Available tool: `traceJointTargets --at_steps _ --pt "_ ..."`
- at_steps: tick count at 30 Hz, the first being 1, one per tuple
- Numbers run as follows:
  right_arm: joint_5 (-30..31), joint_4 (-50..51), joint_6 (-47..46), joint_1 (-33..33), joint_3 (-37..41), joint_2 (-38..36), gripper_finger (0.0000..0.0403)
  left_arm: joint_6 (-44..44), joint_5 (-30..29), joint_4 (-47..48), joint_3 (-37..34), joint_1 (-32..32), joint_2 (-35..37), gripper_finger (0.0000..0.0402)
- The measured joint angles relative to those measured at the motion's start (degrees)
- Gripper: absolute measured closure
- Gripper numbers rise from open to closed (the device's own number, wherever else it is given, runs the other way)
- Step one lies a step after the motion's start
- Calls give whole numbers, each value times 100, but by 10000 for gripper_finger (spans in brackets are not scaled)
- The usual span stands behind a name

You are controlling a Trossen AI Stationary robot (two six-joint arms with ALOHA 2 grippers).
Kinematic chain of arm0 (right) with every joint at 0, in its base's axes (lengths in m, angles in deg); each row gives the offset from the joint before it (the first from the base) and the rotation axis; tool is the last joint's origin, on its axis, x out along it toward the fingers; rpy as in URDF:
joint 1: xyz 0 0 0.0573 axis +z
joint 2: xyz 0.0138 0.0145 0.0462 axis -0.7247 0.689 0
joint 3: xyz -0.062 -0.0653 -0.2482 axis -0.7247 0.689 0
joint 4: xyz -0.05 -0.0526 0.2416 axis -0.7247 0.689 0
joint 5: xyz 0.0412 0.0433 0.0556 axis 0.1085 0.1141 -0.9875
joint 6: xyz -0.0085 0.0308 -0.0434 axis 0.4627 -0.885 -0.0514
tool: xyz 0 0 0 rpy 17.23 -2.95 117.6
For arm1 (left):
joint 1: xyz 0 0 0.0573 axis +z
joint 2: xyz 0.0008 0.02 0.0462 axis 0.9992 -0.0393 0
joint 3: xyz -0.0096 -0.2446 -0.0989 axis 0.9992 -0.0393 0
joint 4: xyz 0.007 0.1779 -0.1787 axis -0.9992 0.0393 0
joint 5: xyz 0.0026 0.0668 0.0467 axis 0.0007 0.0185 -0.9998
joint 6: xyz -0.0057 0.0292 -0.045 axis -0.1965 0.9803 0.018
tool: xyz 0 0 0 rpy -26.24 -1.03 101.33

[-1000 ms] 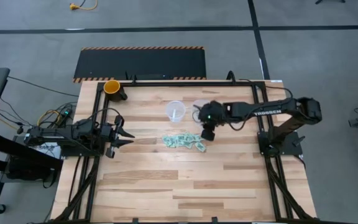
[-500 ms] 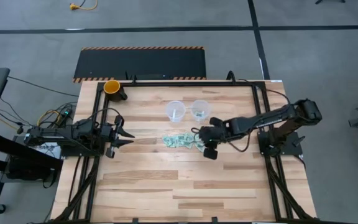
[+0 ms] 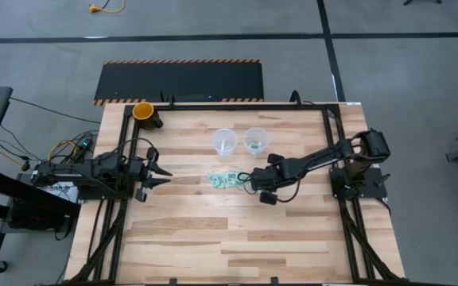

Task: Pick and place items into bin
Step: Put the green stevia packet into the right transparent bin

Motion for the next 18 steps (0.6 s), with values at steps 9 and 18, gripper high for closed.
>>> traceJointTargets --at_steps 9,18 --pt "222 135 -61 -71 -4 102 300 0 -4 2 1 1 0 324" --pt "331 271 -59 -56 4 102 301 0 -13 2 2 1 0 324"
